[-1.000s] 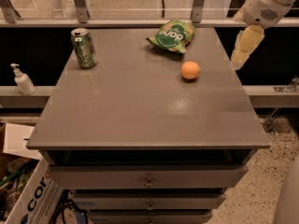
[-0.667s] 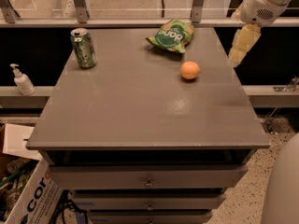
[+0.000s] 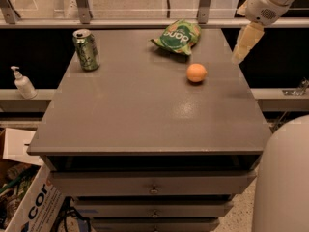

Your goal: Pick green rice chip bag

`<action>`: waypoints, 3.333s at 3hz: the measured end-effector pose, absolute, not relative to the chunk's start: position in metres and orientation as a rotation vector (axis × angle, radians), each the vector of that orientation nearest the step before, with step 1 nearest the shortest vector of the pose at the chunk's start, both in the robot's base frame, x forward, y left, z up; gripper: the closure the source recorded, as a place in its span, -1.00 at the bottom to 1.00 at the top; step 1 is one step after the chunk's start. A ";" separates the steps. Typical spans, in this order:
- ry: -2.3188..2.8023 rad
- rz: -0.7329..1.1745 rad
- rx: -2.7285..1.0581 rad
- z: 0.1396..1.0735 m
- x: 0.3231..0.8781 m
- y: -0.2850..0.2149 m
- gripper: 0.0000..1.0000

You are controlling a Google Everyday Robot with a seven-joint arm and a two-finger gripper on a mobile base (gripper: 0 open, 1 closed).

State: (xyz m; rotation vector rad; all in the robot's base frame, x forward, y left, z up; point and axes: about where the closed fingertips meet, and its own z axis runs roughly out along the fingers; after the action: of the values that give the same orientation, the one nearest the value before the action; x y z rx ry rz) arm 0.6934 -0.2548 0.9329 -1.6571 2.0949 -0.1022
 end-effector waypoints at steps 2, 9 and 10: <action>2.043 -0.094 -1.626 0.919 0.734 -0.252 -1.00; 2.087 0.112 -1.389 0.867 0.809 -0.174 -1.00; 2.127 0.139 -1.318 0.863 0.817 -0.165 -1.00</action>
Offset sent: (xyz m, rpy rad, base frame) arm 0.0768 -0.0086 -0.0022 0.0641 -0.0662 0.0146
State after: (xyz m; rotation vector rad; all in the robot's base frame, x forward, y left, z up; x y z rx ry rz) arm 0.8171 -0.1650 0.8627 -1.3181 2.1269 0.1391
